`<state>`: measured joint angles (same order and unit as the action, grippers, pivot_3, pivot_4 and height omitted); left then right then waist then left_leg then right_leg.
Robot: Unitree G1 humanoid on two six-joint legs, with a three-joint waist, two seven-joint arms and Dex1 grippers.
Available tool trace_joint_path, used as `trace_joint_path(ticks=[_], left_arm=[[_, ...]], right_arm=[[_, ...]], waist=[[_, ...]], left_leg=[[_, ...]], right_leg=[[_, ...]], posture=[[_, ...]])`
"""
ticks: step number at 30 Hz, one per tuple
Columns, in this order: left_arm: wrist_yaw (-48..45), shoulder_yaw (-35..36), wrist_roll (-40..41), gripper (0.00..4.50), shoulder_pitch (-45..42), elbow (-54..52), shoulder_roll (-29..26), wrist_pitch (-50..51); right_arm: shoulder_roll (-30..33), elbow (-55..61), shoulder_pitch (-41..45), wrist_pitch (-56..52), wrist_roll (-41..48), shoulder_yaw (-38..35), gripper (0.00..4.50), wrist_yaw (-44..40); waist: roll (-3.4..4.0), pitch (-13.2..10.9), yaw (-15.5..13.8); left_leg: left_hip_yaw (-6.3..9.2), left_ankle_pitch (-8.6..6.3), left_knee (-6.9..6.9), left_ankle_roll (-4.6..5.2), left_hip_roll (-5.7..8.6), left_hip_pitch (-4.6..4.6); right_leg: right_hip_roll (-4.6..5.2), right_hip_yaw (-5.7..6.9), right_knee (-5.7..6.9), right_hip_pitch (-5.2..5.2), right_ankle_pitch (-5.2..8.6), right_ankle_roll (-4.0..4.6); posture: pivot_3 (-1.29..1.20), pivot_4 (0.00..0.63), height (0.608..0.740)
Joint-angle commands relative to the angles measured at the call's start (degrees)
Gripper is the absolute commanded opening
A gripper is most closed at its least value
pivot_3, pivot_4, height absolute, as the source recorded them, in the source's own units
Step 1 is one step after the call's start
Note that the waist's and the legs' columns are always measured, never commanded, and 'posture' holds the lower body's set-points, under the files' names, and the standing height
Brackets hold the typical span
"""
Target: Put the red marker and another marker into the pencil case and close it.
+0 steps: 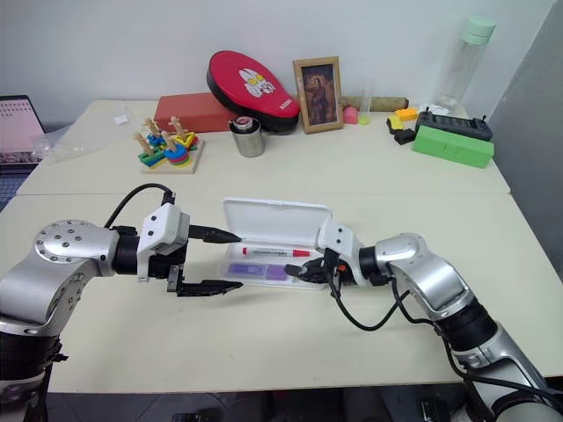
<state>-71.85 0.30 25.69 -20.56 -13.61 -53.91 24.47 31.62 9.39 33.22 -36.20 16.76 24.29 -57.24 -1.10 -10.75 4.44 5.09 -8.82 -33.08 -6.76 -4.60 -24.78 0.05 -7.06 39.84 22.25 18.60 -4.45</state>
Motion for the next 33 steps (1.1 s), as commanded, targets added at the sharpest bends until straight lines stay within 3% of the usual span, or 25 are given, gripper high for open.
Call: trace_joint_path(ticks=[1,5,7,16,20,23,27,33], left_arm=[[0.8,1.6,0.9,4.5,-0.1,-2.1,0.0,0.1],[1.3,1.6,1.0,4.5,-0.2,-2.4,0.2,0.2],[1.4,1.5,1.1,4.5,-0.2,-2.4,0.3,0.3],[2.4,1.0,1.2,4.5,-1.2,-2.7,1.4,0.5],[5.5,4.0,3.6,4.5,-0.9,-3.5,2.8,2.6],[10.2,7.8,6.7,4.5,-1.7,-3.4,5.2,5.5],[18.3,13.7,11.5,4.5,-4.2,-1.7,10.0,9.7],[23.2,18.4,14.5,4.5,-2.0,-4.4,11.1,12.1]], right_arm=[[0.0,-0.1,-0.1,1.6,-1.8,0.3,0.27,-0.3],[-0.5,-0.9,0.0,1.7,-2.6,-0.2,0.27,-0.3],[-0.7,-1.3,0.2,1.7,-2.8,-0.4,0.96,-0.2],[-1.6,-2.1,1.2,2.0,-2.4,-2.6,2.96,-0.5],[-5.0,1.1,2.9,0.2,7.3,-11.5,3.74,-1.2],[-8.7,-1.4,7.4,-1.0,11.0,-17.7,4.42,2.8],[-12.7,-13.1,16.7,-0.6,7.9,-21.1,4.42,11.3],[-15.3,-32.1,27.0,2.4,-1.1,-18.6,3.15,19.5]], waist=[[0.0,0.0,0.0],[0.0,0.0,0.1],[0.0,0.0,0.1],[0.0,0.0,0.1],[-0.01,0.0,0.2],[-0.01,0.0,0.2],[-0.03,0.0,0.4],[-0.04,0.0,0.5]], left_leg=[[0.0,0.0,0.0,0.0,0.0,0.0],[0.0,0.0,0.0,0.0,0.0,0.0],[0.0,0.0,0.0,0.0,0.0,0.0],[0.0,0.0,0.0,0.0,0.0,0.0],[0.01,0.0,-0.01,0.0,0.0,0.0],[0.03,0.0,-0.01,0.0,0.0,0.01],[0.07,0.01,-0.07,0.0,-0.01,0.03],[0.06,0.0,0.02,0.0,0.01,0.04]], right_leg=[[0.0,0.0,0.0,0.0,0.0,0.0],[0.0,0.0,0.01,0.0,0.0,0.0],[0.0,0.0,0.02,0.0,0.0,0.0],[0.0,0.01,0.02,-0.01,0.0,0.01],[0.0,0.0,0.03,-0.01,-0.01,0.01],[0.0,0.02,0.07,-0.02,-0.04,0.06],[-0.02,0.05,0.13,-0.03,-0.15,0.2],[0.0,0.05,0.12,-0.03,-0.17,0.23]], posture=[[0.0,0.15,0.74],[0.0,0.15,0.74],[0.0,0.15,0.74],[0.0,0.15,0.74],[0.0,0.15,0.74],[0.0,0.15,0.74],[0.0,0.15,0.74],[0.0,0.15,0.74]])
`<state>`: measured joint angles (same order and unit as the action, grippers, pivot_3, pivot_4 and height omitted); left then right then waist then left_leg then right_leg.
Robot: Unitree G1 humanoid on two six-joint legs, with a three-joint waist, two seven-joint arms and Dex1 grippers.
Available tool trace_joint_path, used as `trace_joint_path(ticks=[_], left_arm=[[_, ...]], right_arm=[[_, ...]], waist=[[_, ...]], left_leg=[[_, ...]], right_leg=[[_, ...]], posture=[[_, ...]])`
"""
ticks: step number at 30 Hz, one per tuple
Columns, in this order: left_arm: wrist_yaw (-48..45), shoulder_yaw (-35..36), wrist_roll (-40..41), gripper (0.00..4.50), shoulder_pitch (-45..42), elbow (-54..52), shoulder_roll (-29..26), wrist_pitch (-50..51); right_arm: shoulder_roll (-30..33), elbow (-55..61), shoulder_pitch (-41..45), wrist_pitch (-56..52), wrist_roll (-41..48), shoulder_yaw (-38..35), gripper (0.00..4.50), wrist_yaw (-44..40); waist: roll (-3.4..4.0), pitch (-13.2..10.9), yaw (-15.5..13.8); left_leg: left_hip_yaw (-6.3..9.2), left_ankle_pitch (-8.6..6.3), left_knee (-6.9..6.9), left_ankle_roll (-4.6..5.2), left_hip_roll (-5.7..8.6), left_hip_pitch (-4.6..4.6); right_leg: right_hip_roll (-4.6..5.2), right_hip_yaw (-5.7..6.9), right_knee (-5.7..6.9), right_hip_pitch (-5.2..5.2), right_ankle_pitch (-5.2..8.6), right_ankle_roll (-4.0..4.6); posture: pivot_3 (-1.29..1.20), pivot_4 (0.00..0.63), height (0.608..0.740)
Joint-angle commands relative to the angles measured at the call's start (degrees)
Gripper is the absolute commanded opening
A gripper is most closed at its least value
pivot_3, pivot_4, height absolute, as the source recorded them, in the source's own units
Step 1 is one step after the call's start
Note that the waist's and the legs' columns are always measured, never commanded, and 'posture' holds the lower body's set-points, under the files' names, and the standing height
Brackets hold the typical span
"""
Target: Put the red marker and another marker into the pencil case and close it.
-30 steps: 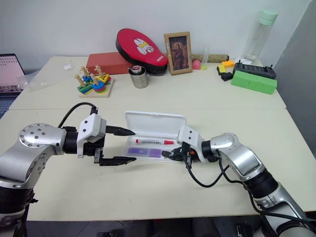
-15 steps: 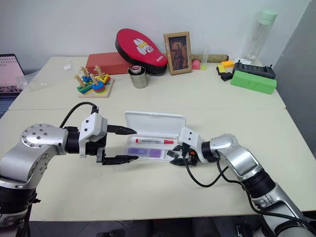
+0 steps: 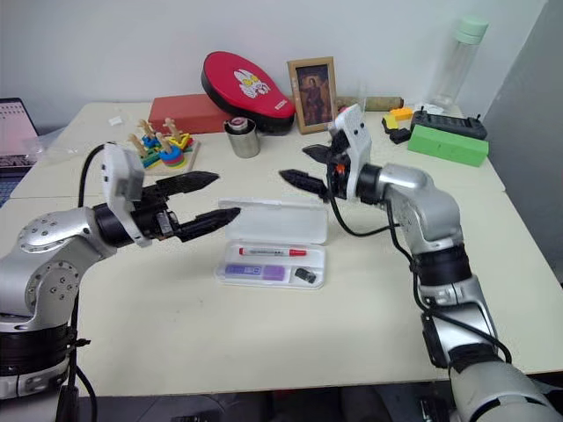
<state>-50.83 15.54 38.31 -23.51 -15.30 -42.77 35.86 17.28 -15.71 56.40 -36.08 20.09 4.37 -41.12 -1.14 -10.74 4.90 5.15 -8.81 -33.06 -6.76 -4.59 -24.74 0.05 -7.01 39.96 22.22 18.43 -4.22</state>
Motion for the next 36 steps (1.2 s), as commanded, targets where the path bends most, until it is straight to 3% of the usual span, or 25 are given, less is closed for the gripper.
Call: trace_joint_path(ticks=[1,7,13,22,30,34,36], left_arm=[[2.5,3.8,2.2,4.5,1.6,-3.2,-0.3,0.8],[3.1,6.0,4.7,4.5,4.4,-6.4,-1.6,2.1],[1.3,6.9,5.8,4.5,6.7,-8.0,-3.5,2.2],[-3.2,5.6,6.6,4.5,12.0,-10.5,-7.3,2.2],[-3.6,3.2,4.8,4.5,12.3,-10.1,-7.9,1.3],[-2.9,2.4,3.7,4.5,12.4,-9.8,-7.8,1.3],[0.1,2.9,1.8,4.5,11.7,-7.9,-6.9,1.2]], right_arm=[[-1.4,-9.6,4.9,2.6,-6.0,2.2,2.88,3.9],[-1.9,-11.2,4.7,3.6,-9.8,7.9,1.4,-1.6],[1.0,1.3,-0.7,4.5,-9.6,13.7,0.04,-12.1],[4.4,14.4,-8.8,5.5,-11.9,21.4,0.04,-18.3],[4.8,9.4,-14.0,9.9,-21.5,29.7,0.04,-15.3],[4.2,8.7,-14.8,10.0,-20.8,27.6,0.04,-15.0],[3.0,11.0,-14.7,8.6,-15.5,22.0,0.04,-15.4]], waist=[[0.0,0.0,0.0],[0.02,0.0,0.0],[0.02,0.0,-0.1],[0.02,0.0,-0.1],[-0.03,0.0,-0.1],[-0.06,0.0,0.0],[-0.07,0.0,-0.1]], left_leg=[[0.01,0.0,0.0,0.0,0.0,0.0],[0.0,0.0,0.07,0.0,0.0,-0.02],[0.03,0.0,0.05,-0.01,0.0,-0.02],[0.02,0.0,0.05,-0.01,-0.02,-0.01],[-0.01,0.0,0.01,-0.01,-0.01,-0.01],[-0.01,0.0,0.01,-0.01,-0.02,0.15],[-0.02,0.0,0.01,-0.01,-0.02,0.22]], right_leg=[[0.0,0.01,0.0,0.0,0.0,0.0],[0.01,0.02,-0.03,0.03,0.0,0.01],[0.01,0.06,-0.02,0.02,0.0,0.01],[0.01,0.06,-0.02,0.02,0.01,0.01],[0.01,0.02,-0.04,0.02,0.02,0.0],[0.0,0.0,-0.03,-0.1,0.03,-0.01],[0.0,-0.01,-0.03,-0.16,0.05,-0.05]], posture=[[0.0,0.15,0.74],[0.0,0.15,0.74],[0.0,0.15,0.74],[0.0,0.15,0.74],[0.0,0.15,0.74],[0.0,0.15,0.74],[0.0,0.15,0.74]])
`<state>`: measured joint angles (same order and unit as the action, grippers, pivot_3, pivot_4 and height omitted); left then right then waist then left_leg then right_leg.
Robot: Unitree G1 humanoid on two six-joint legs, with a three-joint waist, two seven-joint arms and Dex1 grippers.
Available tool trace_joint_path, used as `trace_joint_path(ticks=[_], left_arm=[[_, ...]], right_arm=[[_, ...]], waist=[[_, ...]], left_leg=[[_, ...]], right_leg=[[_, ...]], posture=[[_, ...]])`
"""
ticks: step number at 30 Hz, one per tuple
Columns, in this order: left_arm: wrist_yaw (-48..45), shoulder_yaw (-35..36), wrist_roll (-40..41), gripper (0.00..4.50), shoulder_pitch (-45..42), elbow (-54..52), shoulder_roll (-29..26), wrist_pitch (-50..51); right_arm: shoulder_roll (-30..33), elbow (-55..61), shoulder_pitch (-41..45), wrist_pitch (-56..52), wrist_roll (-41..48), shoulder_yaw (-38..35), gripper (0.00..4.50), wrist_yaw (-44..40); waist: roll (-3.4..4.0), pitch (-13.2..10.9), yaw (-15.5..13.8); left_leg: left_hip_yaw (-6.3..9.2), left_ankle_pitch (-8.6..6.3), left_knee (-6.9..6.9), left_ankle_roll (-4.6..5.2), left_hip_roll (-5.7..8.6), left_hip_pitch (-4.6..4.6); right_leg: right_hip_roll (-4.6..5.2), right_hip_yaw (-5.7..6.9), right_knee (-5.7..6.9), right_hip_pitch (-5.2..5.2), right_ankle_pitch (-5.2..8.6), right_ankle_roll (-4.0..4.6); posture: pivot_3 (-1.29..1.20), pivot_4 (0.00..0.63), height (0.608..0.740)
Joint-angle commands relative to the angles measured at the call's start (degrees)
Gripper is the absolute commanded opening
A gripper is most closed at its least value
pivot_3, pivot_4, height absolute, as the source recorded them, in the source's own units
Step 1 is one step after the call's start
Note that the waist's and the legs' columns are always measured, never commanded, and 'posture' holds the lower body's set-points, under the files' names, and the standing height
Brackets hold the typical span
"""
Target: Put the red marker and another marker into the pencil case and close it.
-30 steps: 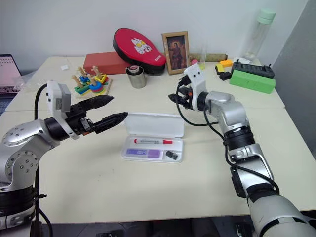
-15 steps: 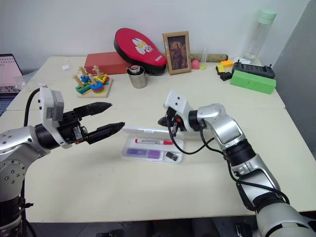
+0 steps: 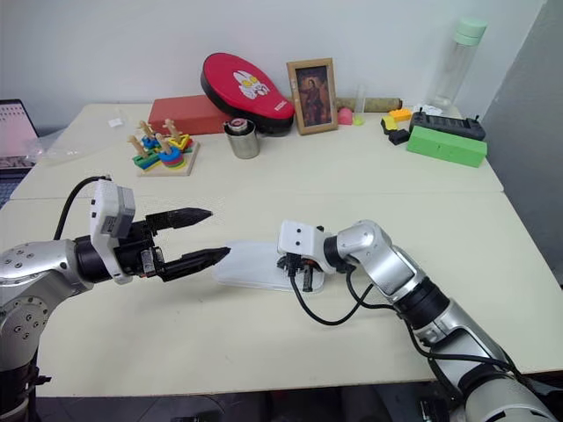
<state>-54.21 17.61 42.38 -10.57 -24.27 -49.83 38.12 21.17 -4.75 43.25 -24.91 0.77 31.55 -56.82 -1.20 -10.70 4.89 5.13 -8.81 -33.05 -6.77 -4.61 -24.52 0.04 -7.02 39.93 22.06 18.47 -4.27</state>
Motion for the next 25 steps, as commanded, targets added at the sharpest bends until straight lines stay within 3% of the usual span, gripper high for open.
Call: trace_joint_path(ticks=[1,3,6,9,18,22,25], left_arm=[[5.2,1.1,-3.0,4.5,-1.6,2.1,0.6,-1.0],[7.8,1.6,-4.7,4.5,-2.1,4.4,1.4,-1.2],[12.0,1.3,-9.3,4.5,-2.9,9.0,2.2,-3.0],[15.4,0.0,-15.3,4.5,-3.3,14.1,2.0,-6.4],[15.5,2.8,-18.7,4.5,-1.8,21.2,1.9,-10.5],[15.8,3.9,-18.4,4.5,-1.1,21.0,2.1,-10.2],[15.9,4.5,-18.7,4.5,0.3,19.7,2.7,-11.6]], right_arm=[[-1.2,1.1,-1.6,-2.7,5.9,-7.6,0.04,0.1],[-1.2,2.2,-1.4,-4.2,9.2,-12.3,0.04,0.1],[0.1,2.3,-1.1,-7.3,13.5,-18.7,0.43,0.3],[2.4,1.6,-1.6,-9.2,16.7,-23.7,1.2,-0.2],[11.5,-2.8,-6.0,-8.2,17.5,-31.4,3.26,0.2],[12.1,-2.8,-6.4,-8.6,18.0,-32.2,4.48,0.3],[11.3,-2.5,-6.0,-8.6,18.4,-31.8,4.48,0.4]], waist=[[-0.01,0.0,-0.1],[0.0,0.0,-0.1],[0.0,0.0,-0.1],[-0.01,0.0,-0.2],[0.0,0.0,-0.2],[-0.01,0.0,0.1],[-0.01,0.0,0.1]], left_leg=[[0.01,0.0,-0.01,0.0,0.0,0.04],[0.0,0.01,-0.03,-0.01,0.01,0.04],[0.0,0.0,-0.03,-0.01,0.02,-0.02],[0.01,0.0,0.0,0.0,0.02,-0.03],[-0.04,0.0,0.07,0.0,0.02,-0.12],[-0.08,0.0,0.07,0.0,0.02,-0.12],[-0.09,-0.01,0.07,0.0,0.02,-0.12]], right_leg=[[0.0,0.0,0.0,-0.05,0.04,-0.06],[0.0,-0.02,0.0,-0.05,0.1,-0.19],[0.01,-0.03,-0.01,-0.03,0.08,-0.15],[0.01,0.0,-0.03,-0.03,-0.02,0.04],[0.02,-0.02,-0.07,0.09,-0.02,0.05],[0.02,-0.07,-0.06,0.13,-0.03,0.04],[0.02,-0.08,-0.06,0.13,-0.02,0.04]], posture=[[0.0,0.15,0.74],[0.0,0.15,0.74],[0.0,0.15,0.74],[0.0,0.15,0.74],[0.0,0.15,0.74],[0.0,0.15,0.74],[0.0,0.15,0.74]])
